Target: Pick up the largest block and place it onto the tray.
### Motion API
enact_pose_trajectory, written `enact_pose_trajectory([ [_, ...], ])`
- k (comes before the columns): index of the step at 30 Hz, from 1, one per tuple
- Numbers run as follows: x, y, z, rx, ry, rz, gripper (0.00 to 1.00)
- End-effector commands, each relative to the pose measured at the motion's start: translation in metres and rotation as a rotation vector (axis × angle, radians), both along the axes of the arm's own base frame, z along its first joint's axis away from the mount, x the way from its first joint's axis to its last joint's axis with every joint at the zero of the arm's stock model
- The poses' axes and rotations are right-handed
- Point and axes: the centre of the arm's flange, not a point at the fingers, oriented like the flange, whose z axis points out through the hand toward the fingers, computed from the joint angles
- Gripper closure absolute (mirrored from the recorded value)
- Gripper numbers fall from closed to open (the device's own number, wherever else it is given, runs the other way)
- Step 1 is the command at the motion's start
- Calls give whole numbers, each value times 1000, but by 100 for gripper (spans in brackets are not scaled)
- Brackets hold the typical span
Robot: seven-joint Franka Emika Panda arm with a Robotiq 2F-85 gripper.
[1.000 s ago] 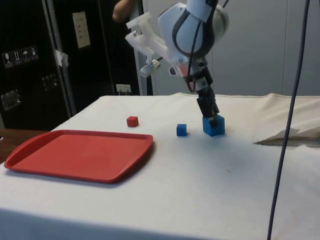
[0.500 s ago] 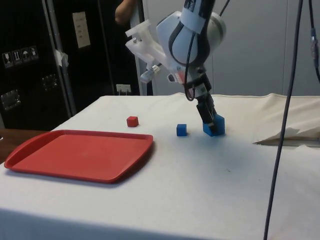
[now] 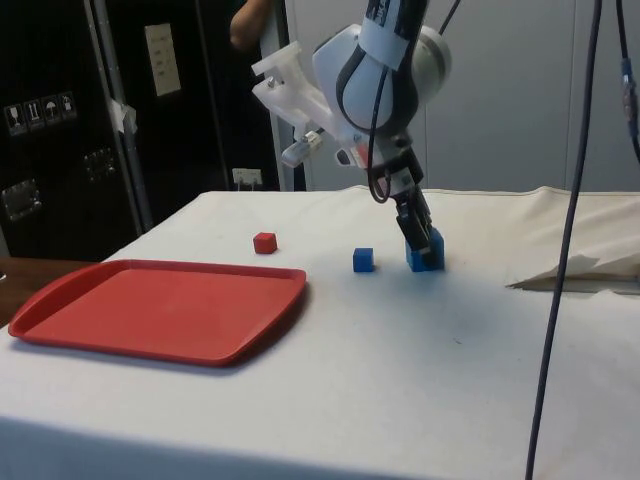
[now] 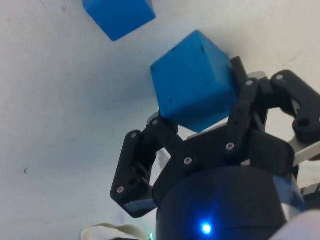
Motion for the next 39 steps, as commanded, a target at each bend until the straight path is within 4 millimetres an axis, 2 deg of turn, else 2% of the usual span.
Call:
enact_pose_trajectory([
  [1,1,0,1,-2,-4,0,88],
  [4,1,0,1,-2,-4,0,91],
  [10,1,1,1,-1,-4,0,91],
  [18,4,-2,13,10,-13,-3,91],
  [19,6,-3,20,-2,-11,-2,91],
  [26,9,-3,36,-2,-17,-2,91],
  [27,8,-2,32,9,-20,-2,91],
  [28,10,-2,40,-2,-17,-1,91],
  [39,18,1,67,-3,-26,-1,91],
])
